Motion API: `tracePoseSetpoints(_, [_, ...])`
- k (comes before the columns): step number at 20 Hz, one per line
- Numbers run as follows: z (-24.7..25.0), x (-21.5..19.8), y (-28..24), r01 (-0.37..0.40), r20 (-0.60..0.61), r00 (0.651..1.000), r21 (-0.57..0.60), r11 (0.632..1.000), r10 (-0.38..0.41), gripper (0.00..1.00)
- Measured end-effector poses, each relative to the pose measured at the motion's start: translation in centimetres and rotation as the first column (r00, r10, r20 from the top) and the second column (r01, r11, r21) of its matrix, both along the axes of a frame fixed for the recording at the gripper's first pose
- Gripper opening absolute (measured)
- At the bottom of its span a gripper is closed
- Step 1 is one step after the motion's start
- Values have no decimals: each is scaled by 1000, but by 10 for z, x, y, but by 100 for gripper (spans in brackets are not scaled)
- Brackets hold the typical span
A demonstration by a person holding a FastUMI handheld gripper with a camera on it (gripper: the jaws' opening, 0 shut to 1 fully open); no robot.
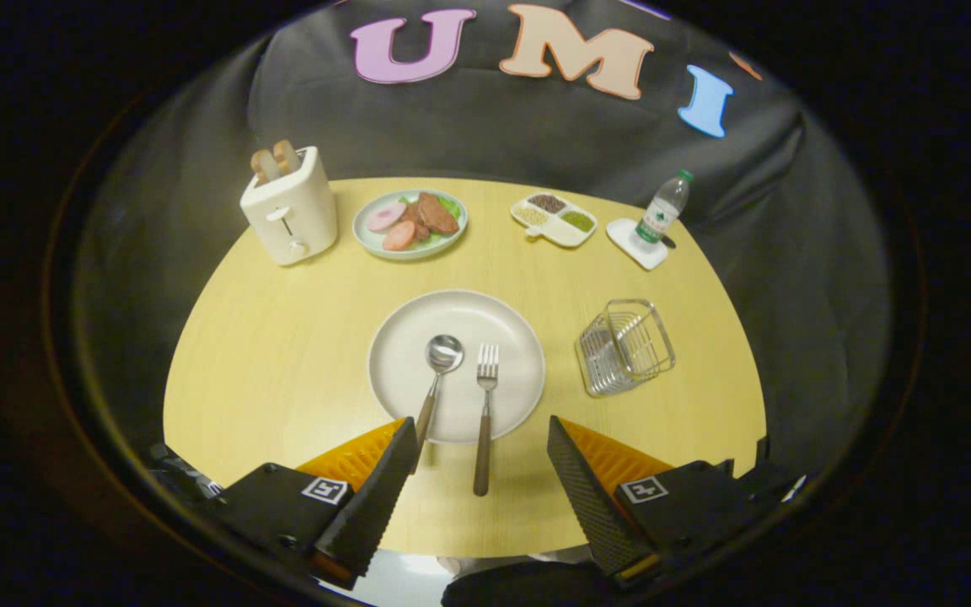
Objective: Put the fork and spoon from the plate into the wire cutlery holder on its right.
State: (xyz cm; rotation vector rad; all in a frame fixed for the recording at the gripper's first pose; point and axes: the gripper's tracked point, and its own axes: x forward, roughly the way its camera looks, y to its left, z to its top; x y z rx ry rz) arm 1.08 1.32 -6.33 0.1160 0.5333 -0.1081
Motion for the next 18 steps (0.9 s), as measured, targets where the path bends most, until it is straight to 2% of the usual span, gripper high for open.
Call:
tracePoseSetpoints(4, [-13,-6,-5,20,-154,988,14,1000,-18,100])
tracePoseSetpoints(9, [-33,-7,-8,-4,-323,946,17,1000,10,100])
tracePoseSetpoints(18, [-51,7,5,-66,-459,884,64,996,88,100])
